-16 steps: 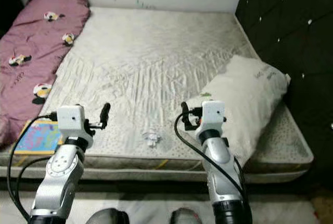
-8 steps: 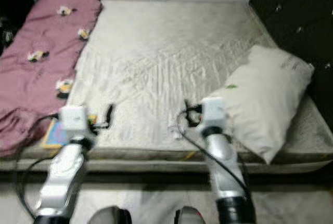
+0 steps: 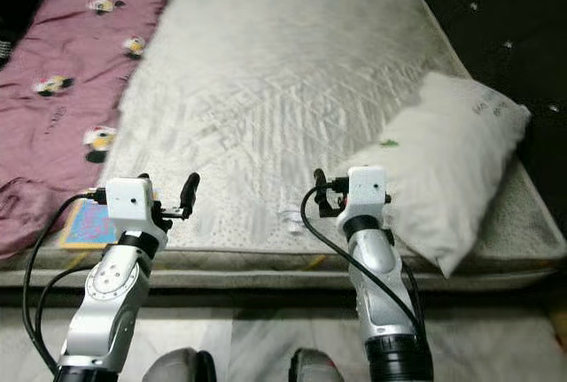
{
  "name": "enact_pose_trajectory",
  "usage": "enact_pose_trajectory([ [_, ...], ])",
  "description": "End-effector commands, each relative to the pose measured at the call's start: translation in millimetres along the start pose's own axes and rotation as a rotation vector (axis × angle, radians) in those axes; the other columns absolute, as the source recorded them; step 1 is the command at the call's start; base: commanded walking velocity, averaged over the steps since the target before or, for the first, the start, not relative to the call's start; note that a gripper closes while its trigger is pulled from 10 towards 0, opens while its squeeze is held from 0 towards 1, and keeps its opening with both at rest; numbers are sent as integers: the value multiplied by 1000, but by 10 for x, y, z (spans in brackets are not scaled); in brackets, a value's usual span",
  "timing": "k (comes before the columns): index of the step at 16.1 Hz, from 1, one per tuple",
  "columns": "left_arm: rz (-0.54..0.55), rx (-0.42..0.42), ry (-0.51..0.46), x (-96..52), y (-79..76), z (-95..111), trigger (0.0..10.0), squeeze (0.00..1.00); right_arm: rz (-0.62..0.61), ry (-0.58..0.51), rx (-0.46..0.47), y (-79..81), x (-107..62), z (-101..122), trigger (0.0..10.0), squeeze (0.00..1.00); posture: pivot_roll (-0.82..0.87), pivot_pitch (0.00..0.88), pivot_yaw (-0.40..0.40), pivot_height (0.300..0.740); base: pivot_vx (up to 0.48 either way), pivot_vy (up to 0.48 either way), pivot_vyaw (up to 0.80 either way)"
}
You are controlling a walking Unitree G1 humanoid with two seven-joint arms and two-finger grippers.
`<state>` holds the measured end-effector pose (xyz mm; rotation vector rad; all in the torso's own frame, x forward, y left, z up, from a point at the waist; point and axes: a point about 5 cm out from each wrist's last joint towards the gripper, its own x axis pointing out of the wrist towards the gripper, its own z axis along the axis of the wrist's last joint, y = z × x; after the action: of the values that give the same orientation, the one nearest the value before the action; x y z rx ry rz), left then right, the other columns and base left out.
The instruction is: Clean up the room
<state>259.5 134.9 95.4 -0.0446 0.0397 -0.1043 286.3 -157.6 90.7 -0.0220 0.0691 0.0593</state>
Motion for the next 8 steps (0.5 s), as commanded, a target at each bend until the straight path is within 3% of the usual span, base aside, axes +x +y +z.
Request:
enact_pose_trajectory([
  [1,-9,-4,-10,-18,-19,18,10000,0,-20,-3,-10,-49,-6,1,10000,0,-5,80,-29,740,0,0,0],
  [3,-12,-3,-9,-17,-22,16,10000,0,-19,-2,-8,-50,-4,1,10000,0,-5,80,-31,740,0,0,0],
  [8,-19,-1,-4,-29,-19,5,10000,0,-17,-3,-10,-41,9,4,10000,0,-1,78,-33,740,280,0,0],
])
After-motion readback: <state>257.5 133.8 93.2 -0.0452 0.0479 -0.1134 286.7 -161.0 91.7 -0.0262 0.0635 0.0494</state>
